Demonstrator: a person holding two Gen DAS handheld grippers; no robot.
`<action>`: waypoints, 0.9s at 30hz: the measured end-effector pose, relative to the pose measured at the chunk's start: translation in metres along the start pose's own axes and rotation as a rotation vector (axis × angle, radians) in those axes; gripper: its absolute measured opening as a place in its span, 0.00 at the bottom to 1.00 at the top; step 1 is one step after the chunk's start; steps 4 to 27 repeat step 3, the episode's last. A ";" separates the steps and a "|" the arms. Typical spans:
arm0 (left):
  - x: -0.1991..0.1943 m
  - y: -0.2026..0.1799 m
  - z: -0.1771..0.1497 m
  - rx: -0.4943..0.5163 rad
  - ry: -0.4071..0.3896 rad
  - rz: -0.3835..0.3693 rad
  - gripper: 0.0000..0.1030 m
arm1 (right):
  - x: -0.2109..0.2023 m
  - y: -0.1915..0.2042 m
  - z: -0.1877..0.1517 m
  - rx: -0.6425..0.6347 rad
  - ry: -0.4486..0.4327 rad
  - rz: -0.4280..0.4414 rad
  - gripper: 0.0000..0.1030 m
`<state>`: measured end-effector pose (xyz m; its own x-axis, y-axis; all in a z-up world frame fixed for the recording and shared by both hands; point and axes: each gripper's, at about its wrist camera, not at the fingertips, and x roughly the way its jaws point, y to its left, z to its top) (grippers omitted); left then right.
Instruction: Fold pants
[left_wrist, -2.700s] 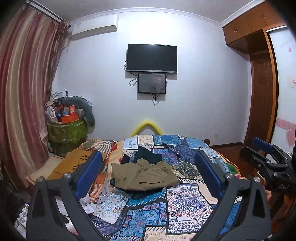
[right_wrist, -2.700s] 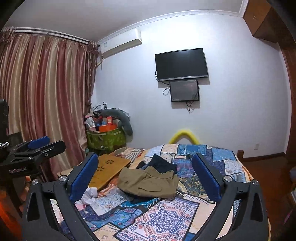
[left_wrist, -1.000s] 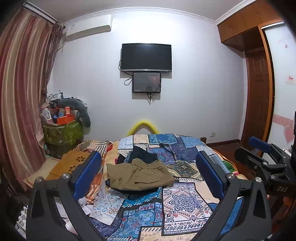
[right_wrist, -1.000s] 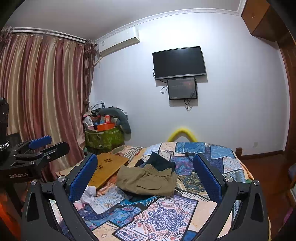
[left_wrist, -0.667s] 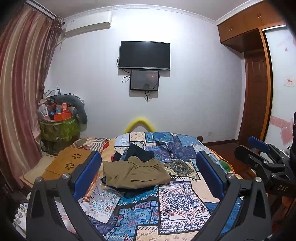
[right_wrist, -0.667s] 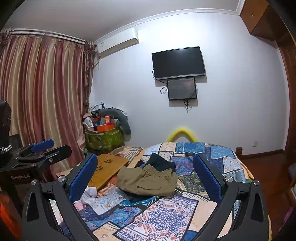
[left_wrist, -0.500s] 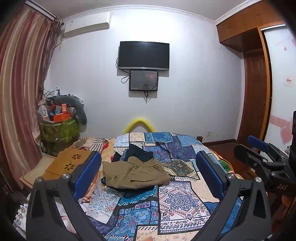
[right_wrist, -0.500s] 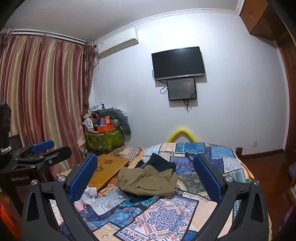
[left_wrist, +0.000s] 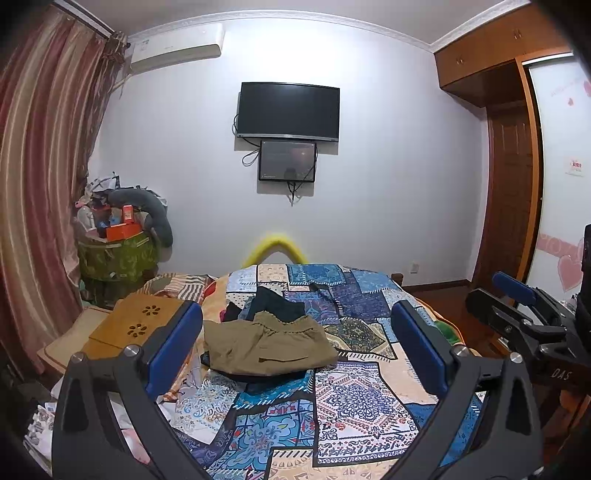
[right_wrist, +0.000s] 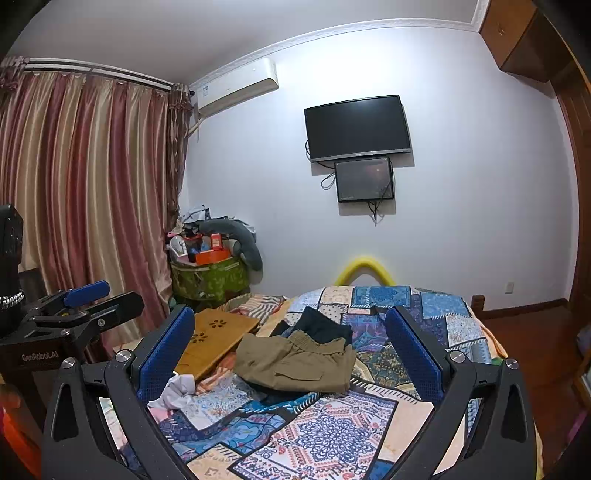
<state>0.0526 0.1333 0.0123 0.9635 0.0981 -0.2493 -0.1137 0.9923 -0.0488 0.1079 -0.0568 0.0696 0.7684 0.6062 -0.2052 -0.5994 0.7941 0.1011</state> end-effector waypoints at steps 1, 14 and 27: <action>0.000 0.000 0.000 -0.003 0.001 0.001 1.00 | 0.001 0.000 0.000 0.000 0.004 -0.001 0.99; 0.001 0.002 0.000 -0.005 0.005 0.003 1.00 | 0.002 0.001 0.000 -0.001 0.009 -0.001 0.99; 0.001 0.002 0.000 -0.005 0.005 0.003 1.00 | 0.002 0.001 0.000 -0.001 0.009 -0.001 0.99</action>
